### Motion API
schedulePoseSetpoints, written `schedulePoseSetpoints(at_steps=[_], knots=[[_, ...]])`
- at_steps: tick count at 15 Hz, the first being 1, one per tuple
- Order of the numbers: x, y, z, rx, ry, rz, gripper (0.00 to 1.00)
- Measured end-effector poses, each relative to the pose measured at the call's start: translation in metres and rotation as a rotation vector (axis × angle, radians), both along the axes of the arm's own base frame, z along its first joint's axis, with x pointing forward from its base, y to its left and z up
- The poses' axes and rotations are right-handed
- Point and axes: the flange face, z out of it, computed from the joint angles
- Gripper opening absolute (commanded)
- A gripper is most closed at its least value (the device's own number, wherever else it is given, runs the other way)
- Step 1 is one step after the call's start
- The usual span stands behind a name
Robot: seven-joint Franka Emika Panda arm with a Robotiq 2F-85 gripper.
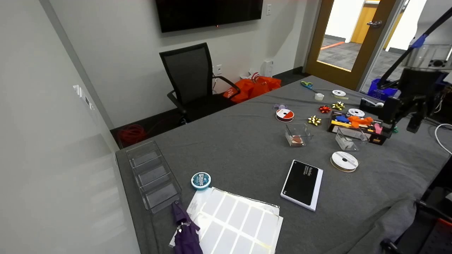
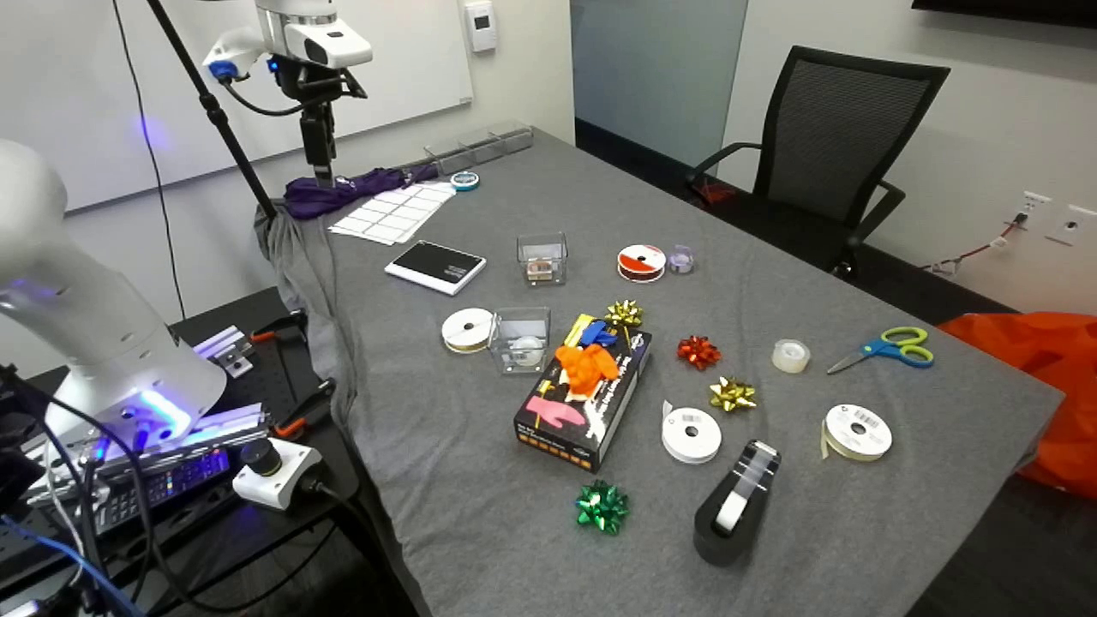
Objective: Put the left tape on the black object, then move the right tray to the right
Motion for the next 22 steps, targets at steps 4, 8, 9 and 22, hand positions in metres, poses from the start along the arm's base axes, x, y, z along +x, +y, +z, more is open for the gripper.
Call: schedulePoseSetpoints(at_steps=[4,8,9,22], knots=[[0.014,-0.010,0.006,-0.036,-0.086,-0.002,1.00],[0.036,-0.035,0.007,-0.068,-0.155,-0.013,1.00],[0.042,-0.045,0.004,-0.067,-0.174,-0.019,1.00],[0.124,-0.138,-0.053,-0.062,-0.253,-0.150,1.00]])
